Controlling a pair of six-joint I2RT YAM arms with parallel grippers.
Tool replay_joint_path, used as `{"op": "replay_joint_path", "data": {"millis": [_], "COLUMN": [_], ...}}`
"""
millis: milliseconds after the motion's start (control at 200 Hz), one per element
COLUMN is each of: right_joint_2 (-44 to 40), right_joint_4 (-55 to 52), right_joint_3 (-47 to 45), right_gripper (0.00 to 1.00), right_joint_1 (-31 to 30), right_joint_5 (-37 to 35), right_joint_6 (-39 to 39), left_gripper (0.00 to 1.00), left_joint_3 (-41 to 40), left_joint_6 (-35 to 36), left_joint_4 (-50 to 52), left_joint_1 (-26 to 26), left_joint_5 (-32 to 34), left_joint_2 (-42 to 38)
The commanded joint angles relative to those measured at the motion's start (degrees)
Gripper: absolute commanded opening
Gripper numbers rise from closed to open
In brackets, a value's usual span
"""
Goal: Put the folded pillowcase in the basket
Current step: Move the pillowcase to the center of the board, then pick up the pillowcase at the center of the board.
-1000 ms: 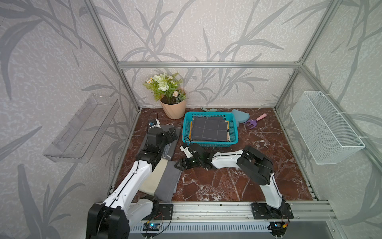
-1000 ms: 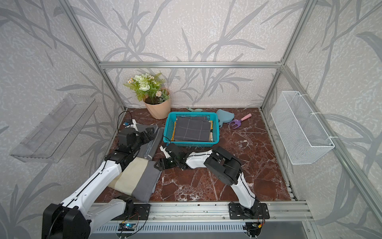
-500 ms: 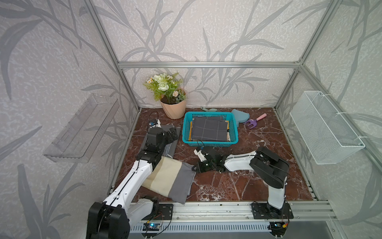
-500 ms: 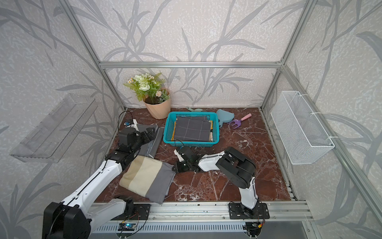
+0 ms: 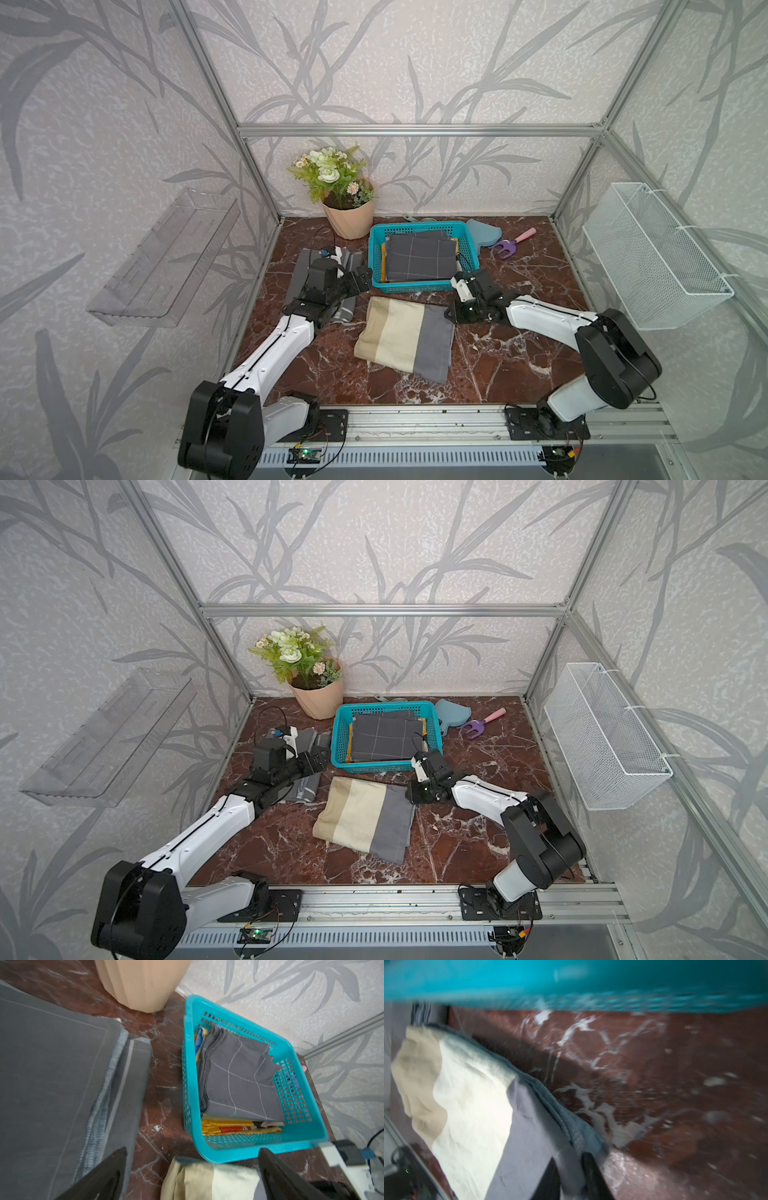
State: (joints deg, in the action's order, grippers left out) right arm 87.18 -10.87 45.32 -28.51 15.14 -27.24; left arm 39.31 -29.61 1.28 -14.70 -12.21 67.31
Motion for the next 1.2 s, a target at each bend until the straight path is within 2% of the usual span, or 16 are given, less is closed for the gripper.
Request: {"op": "replay_joint_path", "data": {"millis": [0, 25, 45, 110, 180, 300, 420, 605, 865, 925, 980, 1110, 1195], "right_joint_2": [-4.3, -5.3, -6.1, -8.9, -11.3, -13.1, -13.6, -8.4, -0.1, 0.2, 0.2, 0.4, 0.6], "right_joint_4": [-2.5, -2.4, -2.3, -1.0, 1.8, 9.7, 20.2, 24.3, 32.5, 32.2, 31.8, 30.1, 27.4], "right_joint_3": [-1.1, -1.4, -1.7, -3.3, -6.2, -13.1, -20.2, -20.6, -20.5, -20.5, -20.4, -19.8, -18.6], "right_gripper": [0.61, 0.76, 0.84, 0.93, 0.97, 1.00, 0.99, 0.99, 0.99, 0.94, 0.84, 0.35, 0.08], "right_joint_1": [1.9, 2.1, 2.2, 2.2, 2.2, 2.1, 1.2, -4.9, -9.6, -10.4, -10.8, -11.6, -12.2], "right_joint_5": [-5.1, -5.5, -5.7, -4.7, -1.2, 7.2, 11.1, 9.2, 8.3, 7.0, 6.2, 4.8, 3.6], "right_joint_6": [0.9, 0.4, 0.1, -1.7, -4.7, -12.1, -20.3, -23.2, -28.5, -28.8, -28.7, -28.2, -27.1], "left_gripper": [1.00, 1.00, 1.00, 1.00, 1.00, 1.00, 1.00, 1.00, 0.99, 0.93, 0.79, 0.35, 0.08], "left_joint_3": [-1.9, -2.2, -2.3, -3.2, -4.3, -6.3, -8.0, -10.9, -15.5, -16.2, -16.4, -16.4, -16.3], "left_joint_6": [0.9, 1.1, 1.2, 1.7, 1.9, 1.5, 1.0, -0.5, -4.0, -4.6, -4.6, -4.6, -4.6], "left_joint_4": [0.2, 0.5, 0.7, 0.8, 0.5, 0.4, 1.6, 2.6, -4.1, -5.3, -5.4, -4.8, -4.2], "left_joint_1": [-2.6, -3.3, -3.9, -5.7, -6.9, -7.4, -7.6, -8.4, -10.4, -11.1, -11.7, -12.2, -12.3], "left_joint_5": [-4.8, -5.1, -5.2, -5.8, -6.9, -7.4, -6.1, -2.3, -5.7, -6.0, -5.8, -4.7, -4.1], "left_joint_2": [1.2, 1.6, 2.0, 3.1, 4.3, 4.7, 2.9, 1.5, 5.1, 5.4, 5.6, 5.2, 4.6]}}
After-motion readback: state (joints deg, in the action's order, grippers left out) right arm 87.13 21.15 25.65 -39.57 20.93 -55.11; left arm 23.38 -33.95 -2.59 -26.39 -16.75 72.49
